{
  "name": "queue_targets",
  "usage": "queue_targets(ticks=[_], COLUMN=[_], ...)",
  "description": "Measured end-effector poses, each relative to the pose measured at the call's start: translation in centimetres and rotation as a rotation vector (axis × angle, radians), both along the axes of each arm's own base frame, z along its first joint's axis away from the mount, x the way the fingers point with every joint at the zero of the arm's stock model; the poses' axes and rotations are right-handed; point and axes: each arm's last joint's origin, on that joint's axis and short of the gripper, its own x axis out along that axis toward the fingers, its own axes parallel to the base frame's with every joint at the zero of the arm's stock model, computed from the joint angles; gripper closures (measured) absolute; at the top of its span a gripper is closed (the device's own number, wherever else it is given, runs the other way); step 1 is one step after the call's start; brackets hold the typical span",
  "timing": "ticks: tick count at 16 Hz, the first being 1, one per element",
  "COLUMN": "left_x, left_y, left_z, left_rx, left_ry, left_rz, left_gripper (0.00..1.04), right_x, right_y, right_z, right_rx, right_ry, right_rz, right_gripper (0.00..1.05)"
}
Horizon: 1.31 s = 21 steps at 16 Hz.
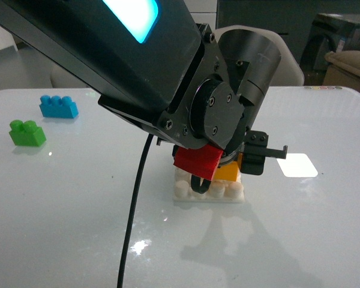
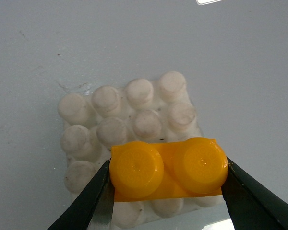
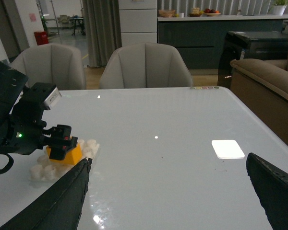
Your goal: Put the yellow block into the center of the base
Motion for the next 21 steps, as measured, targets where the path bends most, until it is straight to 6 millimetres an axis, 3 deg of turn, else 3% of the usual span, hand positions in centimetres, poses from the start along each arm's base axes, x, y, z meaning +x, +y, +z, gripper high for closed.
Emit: queue_targets(ticks=[5, 21], left_x=[0.8, 0.3], left_y=[0.9, 0.7], left_z=[-0.6, -1.3], left_rx=[0.001, -0.025], left_ry=[0.0, 0.001], left_rz=[0.027, 0.04], left_gripper=[0.47, 0.48], right_x=[0.0, 0.0], right_y=[0.0, 0.0], right_z=[0.0, 0.0], right_rx=[0.0, 0.0], right_ry=[0.0, 0.0], right_rz=[0.0, 0.0], right_gripper=[0.06, 0.06])
